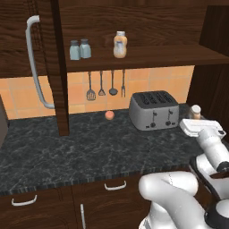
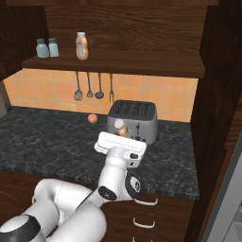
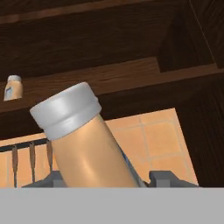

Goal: Put the shaker and condiment bottle from the counter next to their counterparts in the cabinet.

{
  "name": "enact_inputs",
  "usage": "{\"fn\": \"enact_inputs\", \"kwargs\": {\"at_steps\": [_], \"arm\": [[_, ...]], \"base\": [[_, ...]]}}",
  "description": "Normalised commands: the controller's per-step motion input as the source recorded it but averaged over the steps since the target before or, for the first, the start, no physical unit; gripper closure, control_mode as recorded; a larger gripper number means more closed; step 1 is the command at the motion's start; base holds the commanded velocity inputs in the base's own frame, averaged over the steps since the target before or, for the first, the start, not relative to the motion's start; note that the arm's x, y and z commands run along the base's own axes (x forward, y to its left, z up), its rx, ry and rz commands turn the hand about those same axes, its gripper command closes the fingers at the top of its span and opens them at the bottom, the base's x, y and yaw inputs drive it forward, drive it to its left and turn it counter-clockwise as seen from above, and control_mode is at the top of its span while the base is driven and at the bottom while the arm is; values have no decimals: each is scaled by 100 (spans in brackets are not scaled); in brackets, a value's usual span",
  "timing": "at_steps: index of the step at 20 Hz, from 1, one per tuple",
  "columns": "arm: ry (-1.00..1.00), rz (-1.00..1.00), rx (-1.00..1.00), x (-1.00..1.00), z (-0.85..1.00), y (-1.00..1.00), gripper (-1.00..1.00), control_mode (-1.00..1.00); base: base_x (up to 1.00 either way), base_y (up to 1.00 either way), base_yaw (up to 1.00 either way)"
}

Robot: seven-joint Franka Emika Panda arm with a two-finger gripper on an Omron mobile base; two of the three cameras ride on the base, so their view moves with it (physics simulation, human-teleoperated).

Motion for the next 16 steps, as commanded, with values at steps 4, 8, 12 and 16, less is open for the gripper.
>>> {"fn": "enact_inputs", "kwargs": {"at_steps": [4, 8, 12, 16], "arm": [[4, 15, -15, -51, 94, 2, 100, -100], [5, 14, -18, -55, 95, 0, 100, -100], [6, 12, -16, -55, 99, 0, 100, -100], [8, 11, -16, -50, 100, 0, 100, -100]], "base": [[0, 0, 0], [0, 0, 0], [0, 0, 0], [0, 0, 0]]}}
